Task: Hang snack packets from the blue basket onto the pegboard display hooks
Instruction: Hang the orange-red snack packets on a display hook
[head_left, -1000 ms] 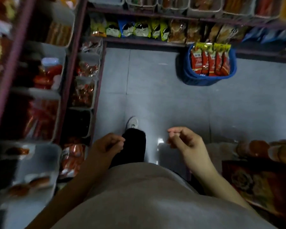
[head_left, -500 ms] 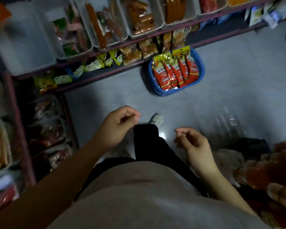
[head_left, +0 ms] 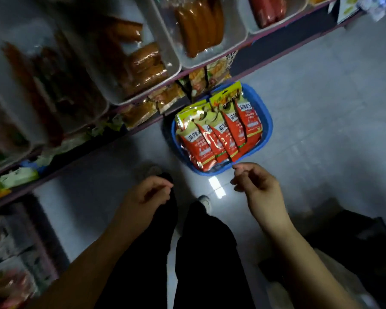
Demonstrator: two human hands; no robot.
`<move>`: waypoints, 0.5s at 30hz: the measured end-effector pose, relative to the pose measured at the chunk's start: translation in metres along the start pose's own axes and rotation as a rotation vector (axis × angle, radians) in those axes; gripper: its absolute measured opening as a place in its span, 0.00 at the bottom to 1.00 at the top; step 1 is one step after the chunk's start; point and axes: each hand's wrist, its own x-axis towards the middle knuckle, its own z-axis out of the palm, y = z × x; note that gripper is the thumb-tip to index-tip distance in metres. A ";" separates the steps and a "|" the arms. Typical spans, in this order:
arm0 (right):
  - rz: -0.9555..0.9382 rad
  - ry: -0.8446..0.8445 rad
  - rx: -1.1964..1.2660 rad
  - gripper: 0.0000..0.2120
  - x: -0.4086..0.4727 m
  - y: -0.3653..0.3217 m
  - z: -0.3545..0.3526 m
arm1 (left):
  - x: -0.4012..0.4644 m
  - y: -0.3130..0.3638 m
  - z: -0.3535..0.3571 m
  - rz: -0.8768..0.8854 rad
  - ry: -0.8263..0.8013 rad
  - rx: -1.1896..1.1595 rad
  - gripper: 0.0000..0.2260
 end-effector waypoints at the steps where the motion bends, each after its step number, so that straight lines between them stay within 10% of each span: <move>1: -0.006 0.029 -0.006 0.10 0.032 0.015 0.008 | 0.038 -0.010 0.008 0.008 -0.018 -0.013 0.10; 11: -0.106 0.297 -0.360 0.03 0.287 0.168 -0.004 | 0.341 -0.118 0.138 -0.201 -0.128 -0.086 0.04; 15: -0.169 0.305 -0.591 0.16 0.351 0.190 -0.037 | 0.377 -0.112 0.173 -0.163 -0.035 -0.172 0.08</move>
